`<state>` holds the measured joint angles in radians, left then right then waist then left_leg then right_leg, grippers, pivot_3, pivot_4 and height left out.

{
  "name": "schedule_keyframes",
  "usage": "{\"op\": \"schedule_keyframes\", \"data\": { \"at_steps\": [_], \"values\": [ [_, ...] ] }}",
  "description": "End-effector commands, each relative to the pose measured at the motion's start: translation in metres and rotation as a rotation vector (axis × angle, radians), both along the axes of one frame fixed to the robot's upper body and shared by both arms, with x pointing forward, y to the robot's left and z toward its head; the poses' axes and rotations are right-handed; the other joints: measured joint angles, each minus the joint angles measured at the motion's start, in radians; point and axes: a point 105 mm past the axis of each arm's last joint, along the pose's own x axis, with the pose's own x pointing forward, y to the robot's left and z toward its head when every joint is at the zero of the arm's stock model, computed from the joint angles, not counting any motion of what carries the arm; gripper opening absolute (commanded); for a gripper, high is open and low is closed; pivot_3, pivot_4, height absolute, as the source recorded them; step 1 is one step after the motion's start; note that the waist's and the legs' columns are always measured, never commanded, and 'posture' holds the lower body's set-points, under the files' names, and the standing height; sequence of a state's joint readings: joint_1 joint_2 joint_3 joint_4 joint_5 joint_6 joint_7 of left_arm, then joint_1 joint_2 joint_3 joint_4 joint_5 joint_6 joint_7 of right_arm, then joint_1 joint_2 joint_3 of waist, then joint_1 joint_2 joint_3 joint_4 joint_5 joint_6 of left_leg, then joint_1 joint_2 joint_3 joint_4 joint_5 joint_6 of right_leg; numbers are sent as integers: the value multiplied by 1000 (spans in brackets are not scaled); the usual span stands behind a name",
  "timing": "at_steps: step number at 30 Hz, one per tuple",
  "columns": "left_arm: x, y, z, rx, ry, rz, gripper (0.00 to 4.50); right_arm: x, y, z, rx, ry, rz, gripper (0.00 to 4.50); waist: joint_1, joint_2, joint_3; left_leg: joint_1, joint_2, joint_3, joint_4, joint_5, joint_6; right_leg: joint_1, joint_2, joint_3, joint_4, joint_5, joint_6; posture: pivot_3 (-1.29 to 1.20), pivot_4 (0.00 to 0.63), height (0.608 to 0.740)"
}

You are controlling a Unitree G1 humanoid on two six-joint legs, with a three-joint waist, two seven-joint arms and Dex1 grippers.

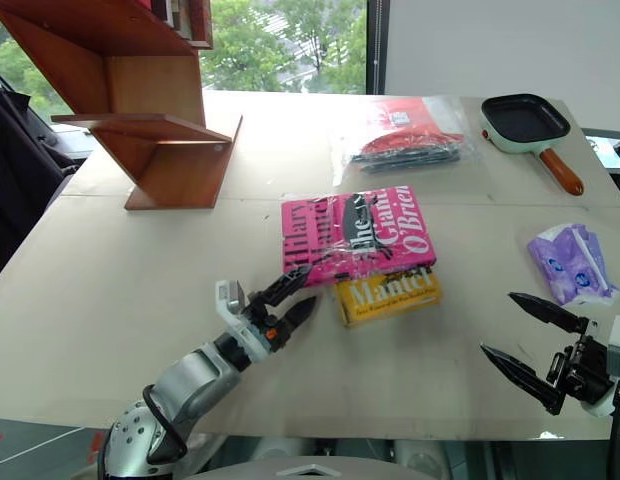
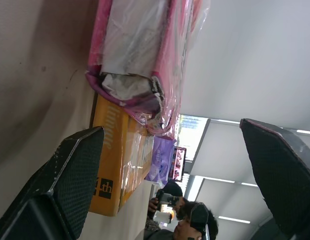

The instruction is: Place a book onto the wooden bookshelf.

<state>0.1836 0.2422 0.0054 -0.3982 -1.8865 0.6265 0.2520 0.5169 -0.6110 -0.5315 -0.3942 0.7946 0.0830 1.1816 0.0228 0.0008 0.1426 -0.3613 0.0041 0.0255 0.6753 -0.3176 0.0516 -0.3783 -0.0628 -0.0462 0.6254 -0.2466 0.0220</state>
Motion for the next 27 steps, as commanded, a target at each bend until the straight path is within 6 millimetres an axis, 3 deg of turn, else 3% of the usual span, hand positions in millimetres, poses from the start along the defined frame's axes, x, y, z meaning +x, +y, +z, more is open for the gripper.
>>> {"op": "schedule_keyframes", "data": {
  "at_steps": [1,14,20,21,25,26,27],
  "values": [
    [7,-1,0,-5,-2,11,4476,-1,-3,9,-13,-46,-20,4500,2,0,0,0,0,0,0,0,0,0,0,0,0,0,0,0,150,740],
    [18,-5,5,-14,-28,38,4476,5,-7,9,-14,-52,-17,4500,7,0,0,0,0,0,1,0,0,1,0,0,0,0,0,0,150,740],
    [25,-10,6,-25,-24,42,2733,3,-5,10,-13,-54,-15,4500,17,0,0,0,0,0,1,0,0,0,0,0,0,0,0,0,150,740],
    [25,-10,5,-27,-22,41,2116,3,-4,11,-13,-55,-15,4500,18,0,0,0,0,0,1,0,0,0,0,0,0,0,0,0,150,740],
    [28,-12,5,-23,-21,42,463,3,-4,11,-15,-56,-14,4500,18,0,0,0,0,0,2,0,0,0,0,0,0,0,0,0,150,740],
    [28,-11,5,-17,-26,45,93,3,-4,12,-15,-56,-13,4500,18,0,0,0,0,0,2,0,0,1,0,0,0,0,0,0,150,740],
    [29,-10,6,-11,-33,46,10,4,-3,12,-16,-56,-11,4500,18,0,0,0,0,0,2,0,0,1,0,0,0,0,0,0,150,740]
  ]
}}
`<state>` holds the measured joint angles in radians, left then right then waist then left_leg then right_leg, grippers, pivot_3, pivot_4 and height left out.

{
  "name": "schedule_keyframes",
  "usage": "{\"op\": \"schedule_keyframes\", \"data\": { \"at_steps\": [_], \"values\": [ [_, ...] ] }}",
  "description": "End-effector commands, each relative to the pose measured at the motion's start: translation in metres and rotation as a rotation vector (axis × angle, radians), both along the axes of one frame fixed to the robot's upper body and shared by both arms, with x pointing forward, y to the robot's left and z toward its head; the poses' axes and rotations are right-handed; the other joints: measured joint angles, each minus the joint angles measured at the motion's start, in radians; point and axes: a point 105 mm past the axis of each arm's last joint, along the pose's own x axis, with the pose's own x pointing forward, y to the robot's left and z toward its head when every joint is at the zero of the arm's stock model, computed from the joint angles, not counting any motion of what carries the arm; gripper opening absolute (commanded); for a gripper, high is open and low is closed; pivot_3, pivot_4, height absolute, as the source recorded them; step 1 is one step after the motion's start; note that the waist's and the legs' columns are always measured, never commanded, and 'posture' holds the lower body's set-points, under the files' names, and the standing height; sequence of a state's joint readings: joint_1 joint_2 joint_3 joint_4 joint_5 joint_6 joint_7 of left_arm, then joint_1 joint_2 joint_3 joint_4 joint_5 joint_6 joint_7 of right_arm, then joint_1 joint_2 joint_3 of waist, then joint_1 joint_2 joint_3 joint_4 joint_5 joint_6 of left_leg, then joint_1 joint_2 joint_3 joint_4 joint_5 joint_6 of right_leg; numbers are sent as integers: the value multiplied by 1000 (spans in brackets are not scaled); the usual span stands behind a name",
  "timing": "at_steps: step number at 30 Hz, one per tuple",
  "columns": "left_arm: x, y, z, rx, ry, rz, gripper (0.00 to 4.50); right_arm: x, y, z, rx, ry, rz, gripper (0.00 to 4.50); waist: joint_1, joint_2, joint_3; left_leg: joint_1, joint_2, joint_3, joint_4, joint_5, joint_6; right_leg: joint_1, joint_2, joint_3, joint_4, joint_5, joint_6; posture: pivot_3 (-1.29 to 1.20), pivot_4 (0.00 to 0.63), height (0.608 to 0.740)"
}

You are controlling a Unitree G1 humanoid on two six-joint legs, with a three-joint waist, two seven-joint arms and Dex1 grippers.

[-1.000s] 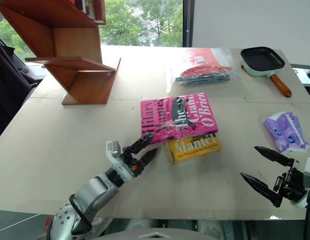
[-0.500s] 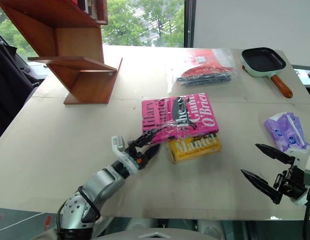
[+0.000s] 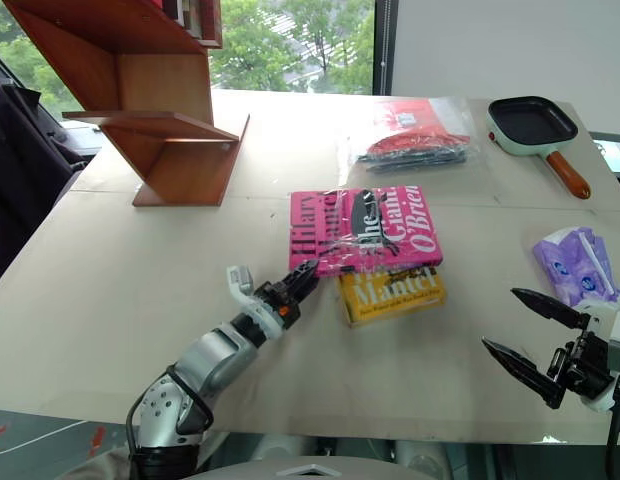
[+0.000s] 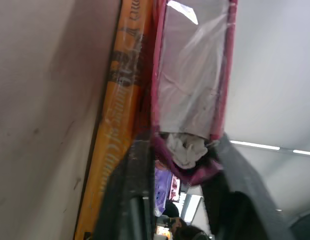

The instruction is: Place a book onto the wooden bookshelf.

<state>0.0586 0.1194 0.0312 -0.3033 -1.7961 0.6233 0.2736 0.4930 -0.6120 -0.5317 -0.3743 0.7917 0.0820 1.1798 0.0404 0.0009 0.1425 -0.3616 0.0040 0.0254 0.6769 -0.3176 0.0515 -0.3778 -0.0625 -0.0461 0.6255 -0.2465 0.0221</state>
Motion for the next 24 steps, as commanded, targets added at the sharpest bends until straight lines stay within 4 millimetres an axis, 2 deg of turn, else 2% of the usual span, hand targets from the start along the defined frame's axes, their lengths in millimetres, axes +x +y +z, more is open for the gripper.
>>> {"op": "schedule_keyframes", "data": {
  "at_steps": [1,4,7,10,13,15,17,18,19,21,24],
  "values": [
    [1,0,3,21,-23,-2,10,0,0,11,-18,-46,1,4500,-1,0,0,0,0,0,0,0,0,0,0,0,0,0,0,0,150,740],
    [-2,3,19,187,-219,-40,10,3,1,11,-16,-48,12,4500,-2,0,0,0,0,0,0,0,0,0,1,0,0,0,0,0,150,740],
    [-7,7,47,375,-502,-88,10,6,3,10,-11,-48,25,4500,-3,-1,1,0,0,0,0,0,0,-1,3,0,0,0,0,0,150,740],
    [1,22,84,554,-757,-14,10,10,5,10,-7,-47,45,4500,-1,-1,1,0,0,0,0,0,-1,-1,4,1,0,0,0,0,150,740],
    [1,23,105,773,-976,-48,10,16,7,11,-2,-53,62,4500,-2,-2,1,0,0,0,0,0,-1,-1,4,2,0,0,0,0,150,740],
    [-1,19,102,1117,-1148,-193,10,20,8,14,13,-43,87,4500,-3,-2,2,0,0,1,0,0,-1,-1,5,3,0,0,0,0,150,740],
    [6,27,111,1505,-1353,-257,10,26,8,23,64,-46,99,4500,-3,-3,3,-1,1,0,0,0,-1,-2,8,3,-1,0,0,0,150,740],
    [15,35,131,1592,-1381,-166,10,32,7,29,94,-67,92,4500,-3,-3,3,0,0,1,-1,0,-1,-2,9,3,0,0,0,0,150,740],
    [22,42,155,1605,-1398,-44,10,38,7,35,113,-85,95,4500,-4,-3,3,0,0,1,-1,0,-1,-2,9,4,-1,0,0,0,150,740],
    [27,55,194,1739,-1444,128,10,47,7,45,121,-112,123,4500,-6,-2,6,1,0,3,-1,0,-1,-2,7,6,-1,0,0,0,150,740],
    [24,67,224,2053,-1526,221,10,63,5,59,143,-146,158,4500,-20,-9,14,0,2,2,-1,1,-2,-4,8,6,0,2,3,0,150,740]
  ]
}}
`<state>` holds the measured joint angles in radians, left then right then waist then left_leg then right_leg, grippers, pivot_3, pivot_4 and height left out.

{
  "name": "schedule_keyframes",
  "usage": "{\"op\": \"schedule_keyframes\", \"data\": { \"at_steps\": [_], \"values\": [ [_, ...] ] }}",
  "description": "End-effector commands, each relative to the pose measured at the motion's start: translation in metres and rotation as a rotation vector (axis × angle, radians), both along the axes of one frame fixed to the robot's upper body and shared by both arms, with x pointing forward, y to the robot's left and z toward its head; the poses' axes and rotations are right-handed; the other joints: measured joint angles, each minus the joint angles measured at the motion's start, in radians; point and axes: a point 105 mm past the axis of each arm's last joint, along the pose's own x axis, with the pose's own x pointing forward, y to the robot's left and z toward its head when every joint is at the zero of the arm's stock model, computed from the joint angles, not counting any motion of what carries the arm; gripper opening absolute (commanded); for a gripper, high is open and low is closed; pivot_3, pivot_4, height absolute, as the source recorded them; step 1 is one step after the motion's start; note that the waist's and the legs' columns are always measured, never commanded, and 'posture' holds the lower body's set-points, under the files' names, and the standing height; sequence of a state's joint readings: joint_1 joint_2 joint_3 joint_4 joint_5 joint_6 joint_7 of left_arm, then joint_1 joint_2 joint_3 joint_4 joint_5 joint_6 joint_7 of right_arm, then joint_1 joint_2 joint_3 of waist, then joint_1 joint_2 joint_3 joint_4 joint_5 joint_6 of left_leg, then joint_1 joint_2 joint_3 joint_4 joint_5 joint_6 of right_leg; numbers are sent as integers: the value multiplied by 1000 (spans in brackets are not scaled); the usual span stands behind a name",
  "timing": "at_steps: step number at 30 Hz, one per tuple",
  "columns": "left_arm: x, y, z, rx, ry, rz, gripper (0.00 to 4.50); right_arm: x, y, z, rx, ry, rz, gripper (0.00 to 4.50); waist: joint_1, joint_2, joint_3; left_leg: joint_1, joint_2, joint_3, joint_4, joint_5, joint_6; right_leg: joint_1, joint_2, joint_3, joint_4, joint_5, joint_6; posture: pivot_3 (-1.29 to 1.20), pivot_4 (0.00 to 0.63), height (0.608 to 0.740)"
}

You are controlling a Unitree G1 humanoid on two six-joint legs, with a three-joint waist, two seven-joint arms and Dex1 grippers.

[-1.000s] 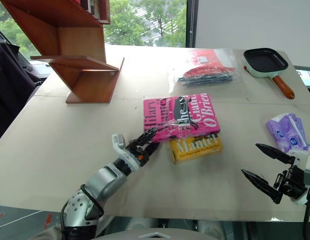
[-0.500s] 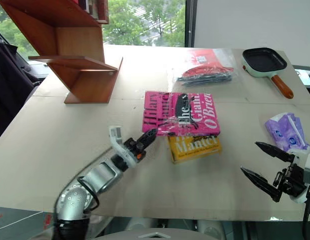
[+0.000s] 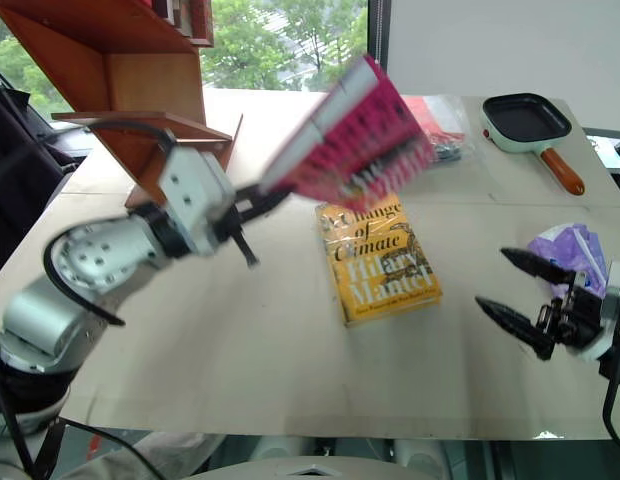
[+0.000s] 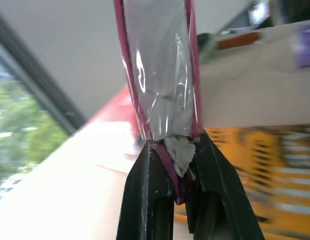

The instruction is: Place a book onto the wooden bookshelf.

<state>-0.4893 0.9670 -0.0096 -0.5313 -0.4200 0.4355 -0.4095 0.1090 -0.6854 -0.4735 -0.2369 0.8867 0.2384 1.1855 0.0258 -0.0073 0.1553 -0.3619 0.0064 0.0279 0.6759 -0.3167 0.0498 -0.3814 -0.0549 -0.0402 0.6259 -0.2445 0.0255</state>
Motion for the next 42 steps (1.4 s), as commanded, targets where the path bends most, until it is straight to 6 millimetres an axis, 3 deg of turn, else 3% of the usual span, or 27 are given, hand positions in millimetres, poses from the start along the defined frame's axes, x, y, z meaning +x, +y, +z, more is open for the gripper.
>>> {"op": "schedule_keyframes", "data": {
  "at_steps": [1,5,8,10,13,17,20,24,27,29,34,37,39,42],
  "values": [
    [-9,13,45,226,-276,137,10,12,-3,18,22,-40,38,4500,-8,-1,2,-1,0,0,0,0,0,-1,0,0,0,0,0,0,150,740],
    [-15,29,87,515,-514,298,10,30,-7,29,32,-62,69,4500,-9,-5,7,-6,-1,-1,-1,0,0,-5,0,-1,-1,-1,3,0,150,740],
    [-19,34,100,679,-572,345,10,38,-7,31,32,-73,89,4500,-8,-5,7,-20,-2,-1,3,0,-1,-18,1,-3,1,-1,3,0,150,740],
    [-22,34,107,683,-577,357,10,45,-5,30,28,-82,103,4500,-7,-4,7,-21,-2,-1,5,0,-1,-17,2,-3,0,-1,5,0,150,740],
    [-21,35,101,663,-532,354,10,51,-2,28,32,-91,122,4500,-7,-4,8,-23,-3,-1,9,0,0,-17,1,-4,1,-1,7,0,150,740],
    [-16,33,65,606,-381,310,10,59,4,25,39,-92,154,4500,-12,-4,8,-21,-3,-1,9,0,0,-17,1,-2,4,-1,8,0,150,740],
    [-16,19,53,323,-315,235,10,59,7,24,38,-92,162,4500,-8,-4,8,-21,-2,-1,10,0,0,-17,1,-2,7,-1,7,0,150,740],
    [-16,-3,34,-405,-63,33,10,55,5,23,33,-90,146,4500,7,-6,8,-23,-2,-4,16,0,0,-16,-3,-4,12,-1,7,0,150,740],
    [-20,3,22,-940,134,-98,10,47,2,18,13,-77,128,4500,9,-6,8,-27,-1,-6,26,0,0,-16,-4,-5,15,-1,7,0,150,740],
    [-18,11,-8,-1184,349,-122,10,42,0,16,-1,-71,119,4500,1,-6,8,-26,-1,-6,26,0,0,-15,-5,-5,15,-1,7,0,150,740],
    [-30,13,-81,-1356,834,-109,10,33,-4,16,-8,-70,88,4500,-13,-5,7,-18,-1,-6,24,0,0,-11,-6,-2,16,-1,7,0,150,740],
    [-43,6,-92,-1408,1030,-225,10,30,-4,16,-8,-69,74,4500,-7,-6,8,-17,-2,-8,24,0,0,-11,-6,-3,17,2,4,0,150,740],
    [-51,-3,-107,-1315,1185,-286,10,26,-4,15,-7,-65,65,4500,-1,-7,7,-17,-2,-8,25,0,0,-11,-7,-3,17,3,4,0,150,740],
    [-47,-13,-120,-1209,1317,-334,10,23,0,13,-3,-61,61,4500,0,-3,4,-13,-4,-8,25,0,0,-7,-7,-3,16,3,4,0,150,740]
  ]
}}
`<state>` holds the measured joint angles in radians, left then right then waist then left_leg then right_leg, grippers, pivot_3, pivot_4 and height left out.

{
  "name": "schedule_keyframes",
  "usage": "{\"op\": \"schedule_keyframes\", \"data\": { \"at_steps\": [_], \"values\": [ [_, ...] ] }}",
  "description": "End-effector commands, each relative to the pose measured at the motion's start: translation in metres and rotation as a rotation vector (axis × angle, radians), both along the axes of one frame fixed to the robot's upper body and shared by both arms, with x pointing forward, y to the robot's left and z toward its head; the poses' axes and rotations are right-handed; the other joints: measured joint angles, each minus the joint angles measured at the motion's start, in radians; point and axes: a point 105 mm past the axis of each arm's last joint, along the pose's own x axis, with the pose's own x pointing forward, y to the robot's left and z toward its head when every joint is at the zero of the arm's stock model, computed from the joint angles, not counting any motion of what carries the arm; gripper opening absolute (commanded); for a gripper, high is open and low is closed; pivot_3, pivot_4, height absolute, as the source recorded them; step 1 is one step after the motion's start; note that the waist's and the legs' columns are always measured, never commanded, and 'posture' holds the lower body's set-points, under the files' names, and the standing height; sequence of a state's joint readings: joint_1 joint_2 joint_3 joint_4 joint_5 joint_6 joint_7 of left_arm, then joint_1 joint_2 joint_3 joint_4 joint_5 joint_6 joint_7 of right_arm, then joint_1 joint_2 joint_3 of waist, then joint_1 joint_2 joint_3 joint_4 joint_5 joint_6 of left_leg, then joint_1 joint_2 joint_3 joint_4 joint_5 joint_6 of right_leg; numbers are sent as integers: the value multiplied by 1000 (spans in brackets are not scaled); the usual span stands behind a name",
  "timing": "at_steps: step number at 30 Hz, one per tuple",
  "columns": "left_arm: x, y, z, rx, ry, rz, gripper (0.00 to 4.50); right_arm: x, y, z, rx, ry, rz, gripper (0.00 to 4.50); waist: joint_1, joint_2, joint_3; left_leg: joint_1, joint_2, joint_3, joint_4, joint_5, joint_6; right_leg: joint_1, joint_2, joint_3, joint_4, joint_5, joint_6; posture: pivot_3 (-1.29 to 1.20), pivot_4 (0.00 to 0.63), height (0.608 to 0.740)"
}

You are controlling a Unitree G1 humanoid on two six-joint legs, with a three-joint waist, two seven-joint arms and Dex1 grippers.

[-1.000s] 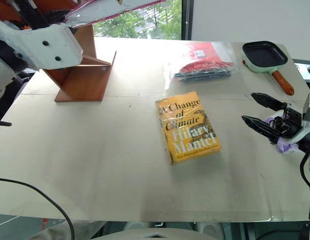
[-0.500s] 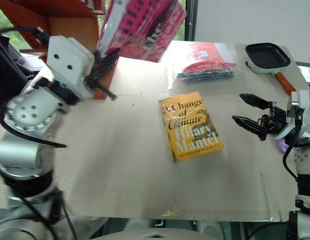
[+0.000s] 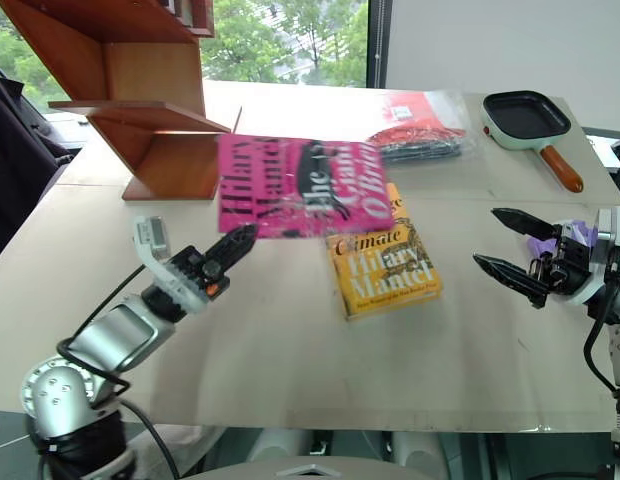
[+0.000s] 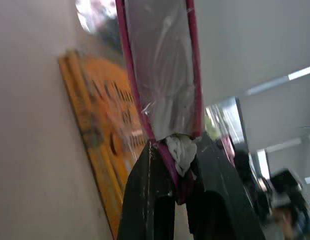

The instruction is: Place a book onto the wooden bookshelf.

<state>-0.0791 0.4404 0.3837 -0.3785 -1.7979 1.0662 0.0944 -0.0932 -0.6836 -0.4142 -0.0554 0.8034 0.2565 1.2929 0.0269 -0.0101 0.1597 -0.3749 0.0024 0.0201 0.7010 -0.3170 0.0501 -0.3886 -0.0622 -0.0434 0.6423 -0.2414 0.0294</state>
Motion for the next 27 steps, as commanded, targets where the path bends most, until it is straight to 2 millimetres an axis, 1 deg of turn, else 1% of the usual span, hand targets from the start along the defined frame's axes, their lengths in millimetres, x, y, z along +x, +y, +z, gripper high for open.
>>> {"op": "schedule_keyframes", "data": {
  "at_steps": [1,3,5,6,9,13,15,16,20,21,22,23,24,27],
  "values": [
    [2,-19,-3,-43,18,-197,10,-6,1,12,12,-54,-12,4500,-4,0,0,0,0,0,0,0,0,0,0,0,0,0,0,0,150,740],
    [16,-25,-17,12,72,-250,10,-9,4,13,17,-55,-13,4500,-2,0,0,0,0,0,0,0,0,0,2,0,0,0,0,0,150,740],
    [27,-24,-24,41,99,-275,10,-12,3,13,14,-56,-24,4500,-2,1,0,0,0,-1,0,0,0,0,4,0,0,0,0,0,150,740],
    [32,-23,-27,57,104,-274,10,-14,1,12,8,-54,-34,4500,-5,1,-1,0,0,0,-1,0,0,0,9,1,0,0,0,0,150,740],
    [44,-16,-29,79,108,-267,10,-25,-10,-4,-108,1,-61,4500,-12,1,0,-1,0,0,-1,0,0,-1,9,2,-1,-1,1,0,150,740],
    [48,-12,-30,82,105,-291,10,-41,-26,-17,-190,86,-104,4500,-12,1,-1,-4,0,1,-1,0,0,-3,7,3,-3,-1,2,0,150,740],
    [48,-11,-34,90,114,-307,806,-49,-30,-23,-236,120,-90,4500,-12,1,-1,-4,0,1,-1,0,0,-3,5,3,-3,-1,2,0,150,740],
    [48,-11,-35,94,117,-311,1131,-52,-30,-24,-248,127,-87,4500,-13,0,-1,-4,0,1,-1,0,0,-3,5,3,-3,-1,2,0,150,740],
    [52,-11,-43,112,125,-310,2966,-53,-34,-21,-234,119,-101,4500,-13,0,-1,-2,1,1,-1,0,0,-3,5,4,-1,-1,2,0,150,740],
    [54,-10,-43,112,124,-305,3508,-53,-34,-22,-234,117,-103,4500,-12,0,-1,-2,1,0,-1,0,0,-3,5,4,-1,-1,2,0,150,740],
    [55,-9,-43,109,123,-294,3852,-52,-35,-22,-233,115,-105,4500,-12,0,-1,-2,1,0,-1,0,0,-3,5,4,-1,-1,2,0,150,740],
    [56,-6,-42,104,122,-282,4383,-52,-35,-22,-231,113,-107,4500,-12,0,-1,-2,1,0,-1,0,0,-3,5,4,-1,-1,2,0,150,740],
    [57,-3,-42,102,119,-270,4453,-52,-36,-23,-229,113,-107,4500,-11,0,-1,-2,1,0,-1,0,0,-3,4,4,-1,-1,2,0,150,740],
    [54,6,-40,80,107,-237,4453,-50,-38,-24,-230,113,-115,4500,-11,0,-1,-3,0,0,-1,0,0,-4,3,4,-1,-1,2,0,150,740]
  ]
}}
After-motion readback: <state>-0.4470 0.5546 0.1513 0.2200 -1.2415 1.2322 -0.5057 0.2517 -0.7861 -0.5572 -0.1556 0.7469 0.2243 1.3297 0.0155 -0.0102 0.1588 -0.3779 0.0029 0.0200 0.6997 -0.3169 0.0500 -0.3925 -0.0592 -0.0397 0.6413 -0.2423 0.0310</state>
